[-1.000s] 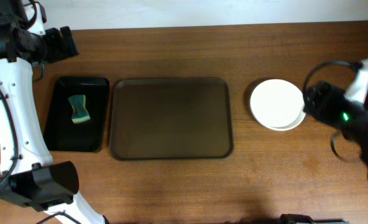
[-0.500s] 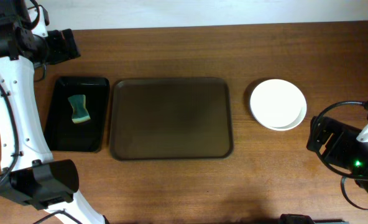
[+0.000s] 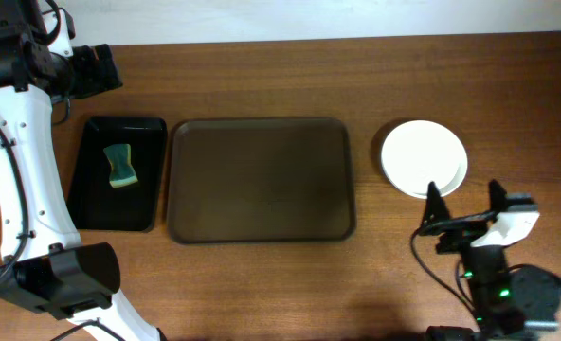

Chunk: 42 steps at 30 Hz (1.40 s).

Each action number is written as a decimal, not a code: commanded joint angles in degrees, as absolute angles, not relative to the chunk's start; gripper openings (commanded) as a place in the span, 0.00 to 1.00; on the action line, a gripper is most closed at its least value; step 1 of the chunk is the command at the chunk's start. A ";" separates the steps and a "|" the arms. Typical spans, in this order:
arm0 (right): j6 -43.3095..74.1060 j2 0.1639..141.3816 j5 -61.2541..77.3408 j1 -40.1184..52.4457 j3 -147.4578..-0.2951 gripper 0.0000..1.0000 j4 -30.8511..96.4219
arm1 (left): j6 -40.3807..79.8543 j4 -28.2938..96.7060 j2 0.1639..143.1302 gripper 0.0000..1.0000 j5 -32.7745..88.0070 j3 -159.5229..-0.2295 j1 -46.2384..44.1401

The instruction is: Clean dirty plates on tray and stack at the side

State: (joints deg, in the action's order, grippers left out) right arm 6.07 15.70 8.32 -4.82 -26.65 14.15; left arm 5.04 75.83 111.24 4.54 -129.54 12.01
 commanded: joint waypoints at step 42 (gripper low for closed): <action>-1.69 0.19 9.28 0.10 -0.32 0.98 3.62 | 4.93 75.72 111.35 0.99 5.17 -129.43 12.01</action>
